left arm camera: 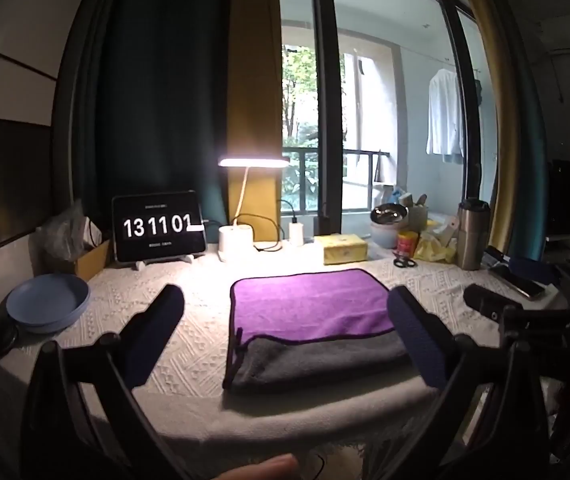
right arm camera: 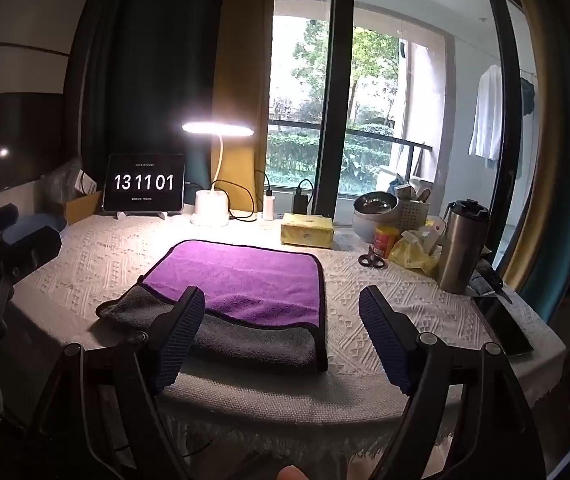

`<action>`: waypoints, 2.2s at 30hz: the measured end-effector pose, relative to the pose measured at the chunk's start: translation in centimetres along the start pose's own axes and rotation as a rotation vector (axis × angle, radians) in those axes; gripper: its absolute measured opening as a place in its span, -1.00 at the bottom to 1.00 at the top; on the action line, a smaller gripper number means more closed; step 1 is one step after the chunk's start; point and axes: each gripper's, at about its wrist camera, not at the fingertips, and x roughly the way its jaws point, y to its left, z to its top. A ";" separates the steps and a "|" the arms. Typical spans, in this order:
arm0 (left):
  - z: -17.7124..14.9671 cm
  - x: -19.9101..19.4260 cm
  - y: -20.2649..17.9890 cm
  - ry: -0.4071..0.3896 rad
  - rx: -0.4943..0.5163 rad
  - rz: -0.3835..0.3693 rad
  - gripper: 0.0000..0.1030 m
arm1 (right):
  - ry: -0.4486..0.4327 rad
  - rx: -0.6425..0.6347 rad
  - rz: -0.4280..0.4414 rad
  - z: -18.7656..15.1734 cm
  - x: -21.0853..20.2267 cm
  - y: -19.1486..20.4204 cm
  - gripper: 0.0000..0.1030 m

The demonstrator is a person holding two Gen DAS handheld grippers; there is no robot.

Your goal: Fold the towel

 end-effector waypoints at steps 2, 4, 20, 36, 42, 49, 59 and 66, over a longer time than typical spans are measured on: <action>-0.1 0.1 -0.1 -0.001 0.005 -0.003 0.99 | 0.007 0.011 0.010 0.1 -0.1 -0.3 0.60; -0.1 0.1 -0.1 -0.001 0.007 0.001 0.99 | 0.016 0.020 0.012 0.1 0.6 -0.5 0.60; 0.1 0.3 0.3 -0.002 -0.004 0.020 0.99 | 0.019 0.025 0.024 0.0 0.8 -0.5 0.60; -0.1 0.6 0.3 0.006 -0.008 0.019 0.98 | 0.018 0.024 0.024 0.0 0.8 -0.5 0.60; -0.3 0.4 0.4 0.004 -0.011 0.021 0.98 | 0.017 0.023 0.024 0.0 0.9 -0.4 0.60; -0.3 0.3 0.3 0.006 -0.012 0.021 0.98 | 0.014 0.026 0.023 0.0 0.8 -0.3 0.60; -0.2 0.5 0.7 0.012 -0.025 0.028 0.98 | 0.015 0.026 0.023 0.0 0.9 -0.3 0.60; 0.1 1.0 0.9 0.022 -0.027 0.035 0.98 | 0.023 0.027 0.033 0.3 1.3 -0.4 0.60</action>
